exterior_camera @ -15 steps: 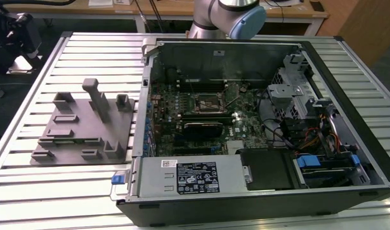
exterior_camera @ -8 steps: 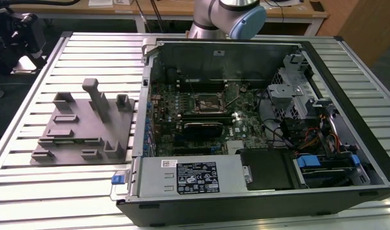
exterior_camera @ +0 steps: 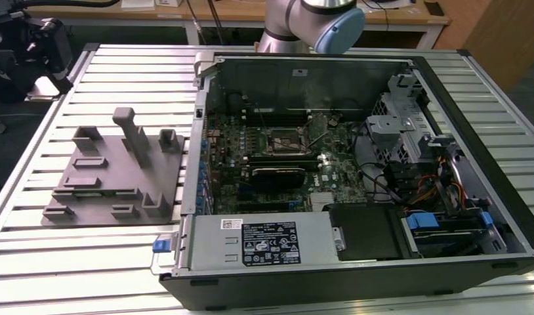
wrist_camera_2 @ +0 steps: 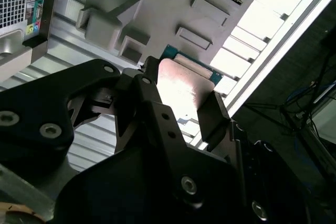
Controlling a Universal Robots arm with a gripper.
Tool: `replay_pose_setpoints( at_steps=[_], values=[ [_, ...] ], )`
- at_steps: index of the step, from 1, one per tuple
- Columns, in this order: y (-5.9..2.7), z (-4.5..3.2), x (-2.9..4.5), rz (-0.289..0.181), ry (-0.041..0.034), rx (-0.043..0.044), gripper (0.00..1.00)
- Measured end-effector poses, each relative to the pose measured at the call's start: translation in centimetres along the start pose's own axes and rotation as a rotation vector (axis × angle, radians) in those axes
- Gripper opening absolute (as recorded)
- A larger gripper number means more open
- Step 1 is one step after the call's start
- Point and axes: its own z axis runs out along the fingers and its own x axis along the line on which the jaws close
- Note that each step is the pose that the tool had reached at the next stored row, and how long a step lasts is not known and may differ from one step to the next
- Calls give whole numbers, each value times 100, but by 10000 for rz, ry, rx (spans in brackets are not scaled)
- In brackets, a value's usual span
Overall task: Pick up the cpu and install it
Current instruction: 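Pick up the cpu and move it towards the insertion slot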
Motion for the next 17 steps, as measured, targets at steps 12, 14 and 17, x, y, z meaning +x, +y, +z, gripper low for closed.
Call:
replay_pose_setpoints(
  at_steps=[12, 14, 17],
  values=[
    [23, 13, -207, 1, 2, -4, 54],
    [26, 14, -246, 1, 4, -4, 54],
    [32, 18, -303, 1, 5, -5, 54]
  ],
)
